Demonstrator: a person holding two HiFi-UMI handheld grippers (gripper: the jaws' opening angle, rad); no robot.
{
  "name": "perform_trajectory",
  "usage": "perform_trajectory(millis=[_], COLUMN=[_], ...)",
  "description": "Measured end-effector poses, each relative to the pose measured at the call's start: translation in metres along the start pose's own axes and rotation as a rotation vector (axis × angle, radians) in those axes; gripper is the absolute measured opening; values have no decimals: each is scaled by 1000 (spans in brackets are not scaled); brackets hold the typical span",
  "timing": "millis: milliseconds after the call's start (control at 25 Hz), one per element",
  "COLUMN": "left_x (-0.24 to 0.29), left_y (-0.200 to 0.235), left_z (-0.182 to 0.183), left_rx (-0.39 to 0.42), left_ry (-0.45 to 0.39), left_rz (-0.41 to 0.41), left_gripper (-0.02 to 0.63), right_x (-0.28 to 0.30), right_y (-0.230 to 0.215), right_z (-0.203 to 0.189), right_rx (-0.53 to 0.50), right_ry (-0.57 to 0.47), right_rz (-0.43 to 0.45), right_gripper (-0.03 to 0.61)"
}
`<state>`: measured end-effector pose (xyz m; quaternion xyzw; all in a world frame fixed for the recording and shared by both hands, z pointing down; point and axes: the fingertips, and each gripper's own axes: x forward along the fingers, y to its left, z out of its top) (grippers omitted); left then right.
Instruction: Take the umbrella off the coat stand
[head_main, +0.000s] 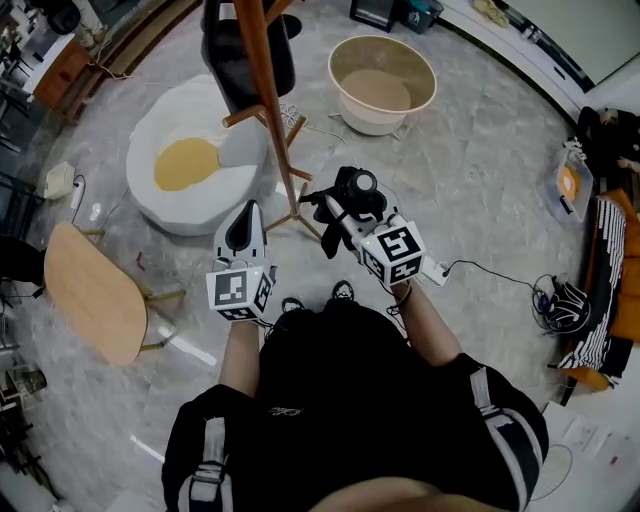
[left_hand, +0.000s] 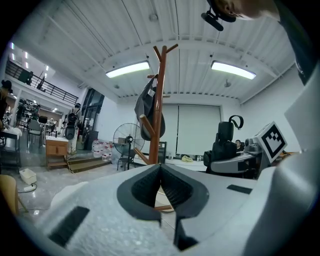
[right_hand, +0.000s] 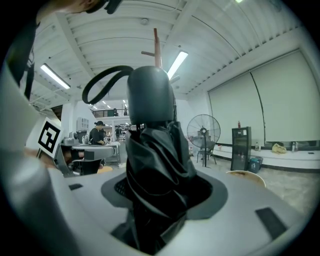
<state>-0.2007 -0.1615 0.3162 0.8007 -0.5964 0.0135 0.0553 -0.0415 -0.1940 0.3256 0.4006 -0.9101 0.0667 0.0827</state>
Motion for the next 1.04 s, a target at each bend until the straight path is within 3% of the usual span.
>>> perform_trajectory(millis=[1040], left_x=[-4], left_y=[-11], left_z=[-6], left_rx=[17], left_ry=[5], left_rz=[-27], left_gripper=[-2], right_x=[-11], right_y=[2], right_z=[-3], right_rx=[-28], right_ry=[8], right_rz=[-34], right_gripper=[242])
